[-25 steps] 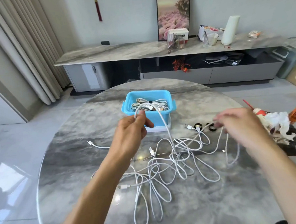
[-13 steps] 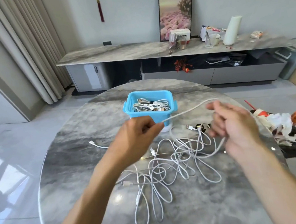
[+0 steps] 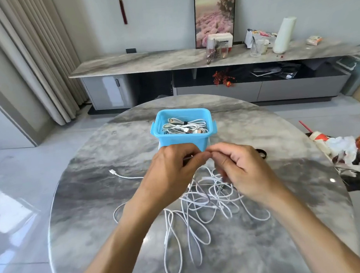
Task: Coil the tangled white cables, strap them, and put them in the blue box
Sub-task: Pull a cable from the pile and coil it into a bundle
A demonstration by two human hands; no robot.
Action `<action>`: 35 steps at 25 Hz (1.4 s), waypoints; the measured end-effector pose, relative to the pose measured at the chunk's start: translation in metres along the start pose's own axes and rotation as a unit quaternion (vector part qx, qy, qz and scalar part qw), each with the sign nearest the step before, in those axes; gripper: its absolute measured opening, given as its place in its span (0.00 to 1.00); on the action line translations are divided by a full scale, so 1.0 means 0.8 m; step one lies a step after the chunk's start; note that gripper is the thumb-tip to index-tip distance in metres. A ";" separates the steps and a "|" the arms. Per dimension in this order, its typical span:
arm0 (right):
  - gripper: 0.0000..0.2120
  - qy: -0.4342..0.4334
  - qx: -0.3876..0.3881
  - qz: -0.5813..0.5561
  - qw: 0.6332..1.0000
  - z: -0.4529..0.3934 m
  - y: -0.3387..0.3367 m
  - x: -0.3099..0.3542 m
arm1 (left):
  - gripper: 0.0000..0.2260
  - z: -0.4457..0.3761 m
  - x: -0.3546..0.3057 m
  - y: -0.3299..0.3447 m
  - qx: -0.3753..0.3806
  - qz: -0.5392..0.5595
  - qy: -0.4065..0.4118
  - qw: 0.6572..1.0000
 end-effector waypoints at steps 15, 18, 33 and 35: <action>0.25 0.185 -0.163 0.128 0.961 0.012 -0.087 -0.066 | 0.16 -0.001 0.019 -0.016 0.002 0.063 -0.082 0.995; 0.15 0.033 -0.011 0.024 0.999 -0.002 -0.025 -0.009 | 0.15 0.003 0.006 -0.001 0.026 0.058 -0.042 0.997; 0.13 0.309 -0.181 -0.049 0.933 0.022 -0.102 -0.112 | 0.12 0.001 0.040 -0.018 -0.033 0.558 -0.241 0.794; 0.10 0.340 0.013 0.083 0.937 0.026 -0.075 -0.116 | 0.11 0.000 0.044 -0.024 -0.063 0.606 -0.244 0.754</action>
Point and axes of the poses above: each hand's wrist, its own z-axis away from the middle knuckle, its own y-axis out of the palm, x = y × z, the point moved 8 cm from there along -z, towards the middle knuckle, and after that the axes turned 5 degrees about z, right-handed, at the moved point
